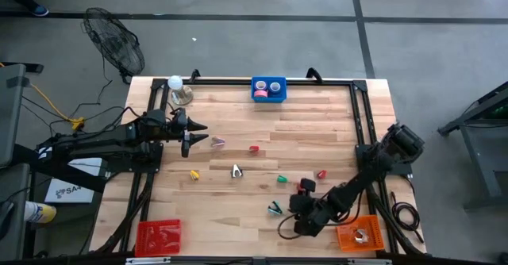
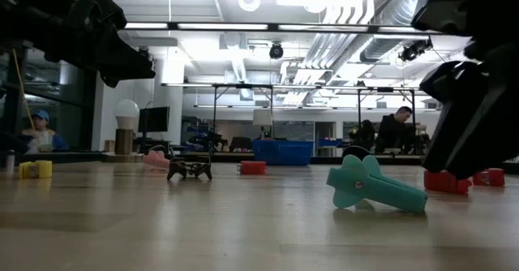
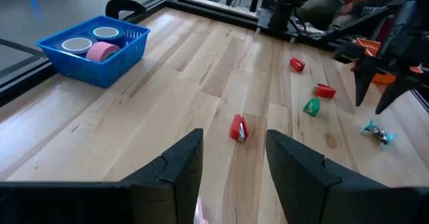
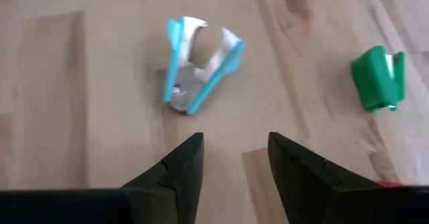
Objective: Pick and place Stapler, Stapler remover, tape
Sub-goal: Put the light blue staple remover into the orange bin
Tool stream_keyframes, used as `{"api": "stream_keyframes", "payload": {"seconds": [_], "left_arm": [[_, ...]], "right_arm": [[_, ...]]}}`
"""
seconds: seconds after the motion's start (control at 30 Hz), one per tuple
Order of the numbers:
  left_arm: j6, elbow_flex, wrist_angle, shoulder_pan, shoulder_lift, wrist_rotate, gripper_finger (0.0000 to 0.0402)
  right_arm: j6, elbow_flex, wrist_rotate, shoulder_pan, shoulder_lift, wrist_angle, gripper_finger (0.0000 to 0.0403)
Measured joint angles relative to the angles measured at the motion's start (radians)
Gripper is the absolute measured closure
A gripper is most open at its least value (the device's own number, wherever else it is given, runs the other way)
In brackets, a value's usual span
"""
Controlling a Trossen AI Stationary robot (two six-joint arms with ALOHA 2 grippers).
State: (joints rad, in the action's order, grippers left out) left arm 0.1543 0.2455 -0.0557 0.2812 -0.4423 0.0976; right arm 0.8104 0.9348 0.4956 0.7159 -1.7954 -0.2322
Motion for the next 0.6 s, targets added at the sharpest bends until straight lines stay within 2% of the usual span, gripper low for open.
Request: {"api": "stream_keyframes", "payload": {"seconds": [0.2,0.27,0.43,0.6], "left_arm": [[0.000,0.000,-0.007,0.000,0.000,0.000,0.0241],[0.000,0.000,-0.014,0.000,0.000,0.000,0.0241],[-0.018,0.000,-0.022,0.000,0.000,0.000,0.0241],[-0.026,0.000,-0.022,0.000,0.000,0.000,0.0241]], "right_arm": [[0.020,0.000,-0.093,0.000,-0.058,0.104,0.0224],[0.048,0.001,-0.089,0.001,-0.088,0.138,0.0209],[0.137,0.005,-0.021,0.017,-0.147,0.230,0.0169],[0.169,0.003,0.059,0.038,-0.166,0.260,0.0161]]}}
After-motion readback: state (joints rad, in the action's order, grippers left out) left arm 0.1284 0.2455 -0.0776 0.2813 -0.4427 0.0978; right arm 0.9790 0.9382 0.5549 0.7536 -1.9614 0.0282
